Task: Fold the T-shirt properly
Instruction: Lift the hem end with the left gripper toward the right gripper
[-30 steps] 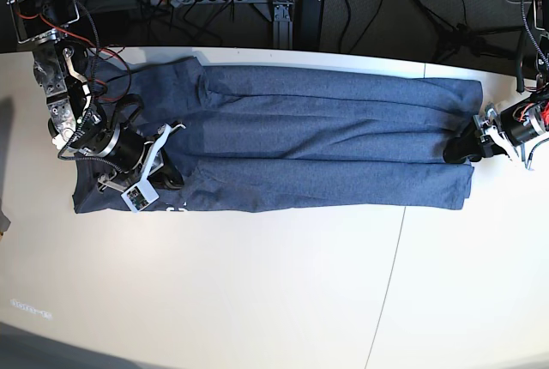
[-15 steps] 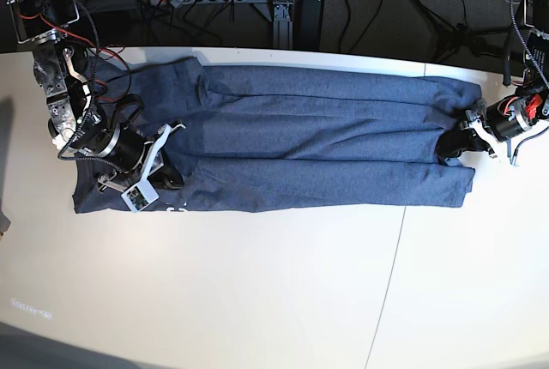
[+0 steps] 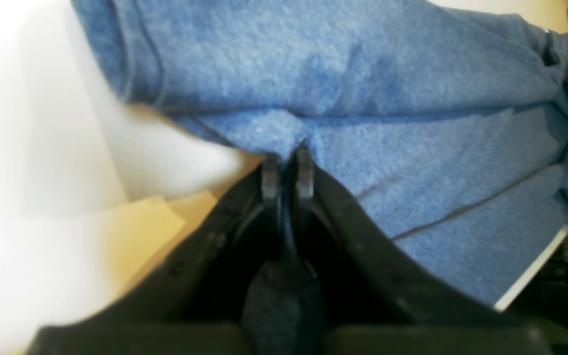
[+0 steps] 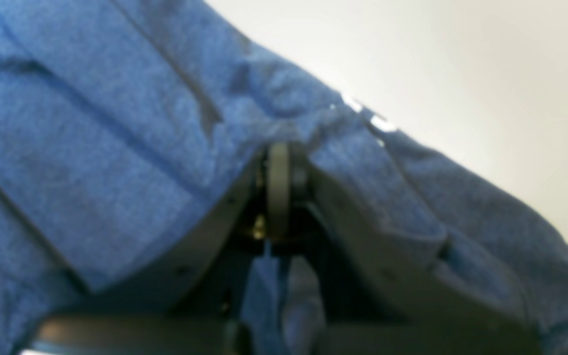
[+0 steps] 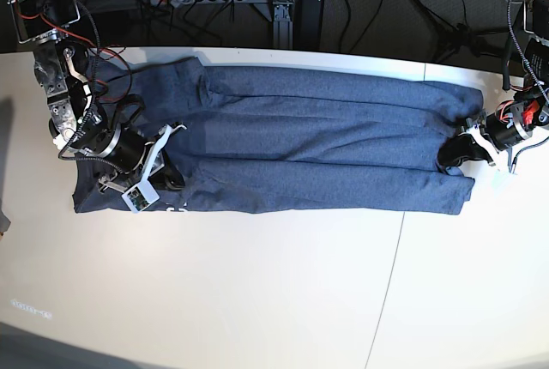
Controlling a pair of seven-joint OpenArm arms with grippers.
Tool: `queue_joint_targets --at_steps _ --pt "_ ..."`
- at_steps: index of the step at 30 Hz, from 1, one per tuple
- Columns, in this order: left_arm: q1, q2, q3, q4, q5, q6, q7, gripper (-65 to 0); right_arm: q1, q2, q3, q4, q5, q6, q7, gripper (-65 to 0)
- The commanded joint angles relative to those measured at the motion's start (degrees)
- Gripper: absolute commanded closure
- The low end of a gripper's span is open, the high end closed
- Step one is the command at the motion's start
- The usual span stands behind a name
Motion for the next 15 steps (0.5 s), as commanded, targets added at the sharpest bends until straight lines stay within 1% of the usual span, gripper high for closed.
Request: queue_joint_targets --at_steps 1,7,12,14,15 --pt "-0.37 -0.98 -0.15 0.04 1.84 0.42 0.52 0.0 1.09 0.39 0.68 1.46 0.52 2.78 1.81 0.0" --pt "-0.44 -0.98 -0.15 0.04 1.92 0.42 0.44 0.0 1.09 0.04 2.08 6.67 1.07 2.78 1.88 0.0" --pt "-0.85 -1.01 -0.28 0.04 6.16 0.44 -1.77 0.0 1.07 0.04 3.21 8.72 0.83 2.78 1.7 0.0" --pt "-1.53 -1.01 -0.28 0.04 6.51 0.5 -1.84 0.0 1.07 0.04 3.72 8.74 0.68 2.78 1.68 0.0" --pt "-1.9 -1.01 -0.31 0.04 6.4 1.05 -1.88 0.0 1.07 0.04 3.98 8.74 0.66 2.78 1.6 0.0"
